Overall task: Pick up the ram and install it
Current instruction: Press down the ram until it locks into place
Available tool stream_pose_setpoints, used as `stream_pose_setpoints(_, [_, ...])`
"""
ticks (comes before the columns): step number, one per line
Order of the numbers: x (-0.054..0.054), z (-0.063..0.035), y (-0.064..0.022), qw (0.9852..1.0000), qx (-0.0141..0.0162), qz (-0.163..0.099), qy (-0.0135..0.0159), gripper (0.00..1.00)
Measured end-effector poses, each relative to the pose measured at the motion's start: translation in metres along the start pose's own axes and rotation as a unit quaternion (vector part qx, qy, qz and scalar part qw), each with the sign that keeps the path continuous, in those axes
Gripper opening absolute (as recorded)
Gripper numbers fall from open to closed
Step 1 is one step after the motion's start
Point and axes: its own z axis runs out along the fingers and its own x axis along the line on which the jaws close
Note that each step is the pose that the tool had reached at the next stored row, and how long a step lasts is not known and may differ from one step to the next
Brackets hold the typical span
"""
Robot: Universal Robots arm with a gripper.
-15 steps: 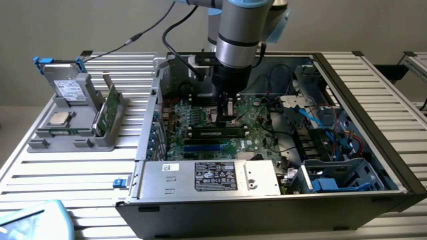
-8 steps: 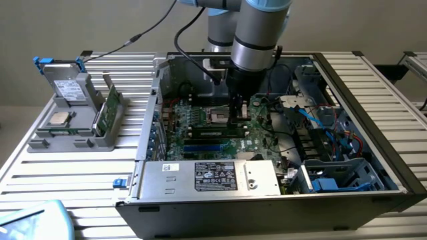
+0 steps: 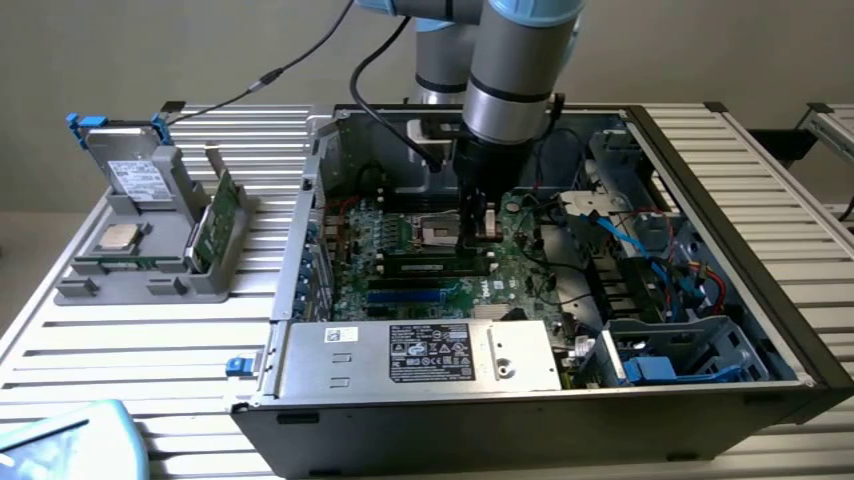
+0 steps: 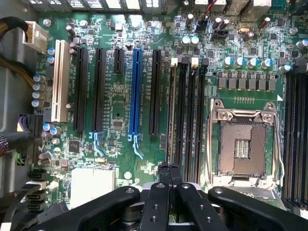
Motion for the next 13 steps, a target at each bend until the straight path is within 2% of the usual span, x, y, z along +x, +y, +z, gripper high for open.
stream_pose_setpoints(13, [-0.002, 0.0106, -0.0004, 1.0, 0.0069, 0.0, 0.0006, 0.11])
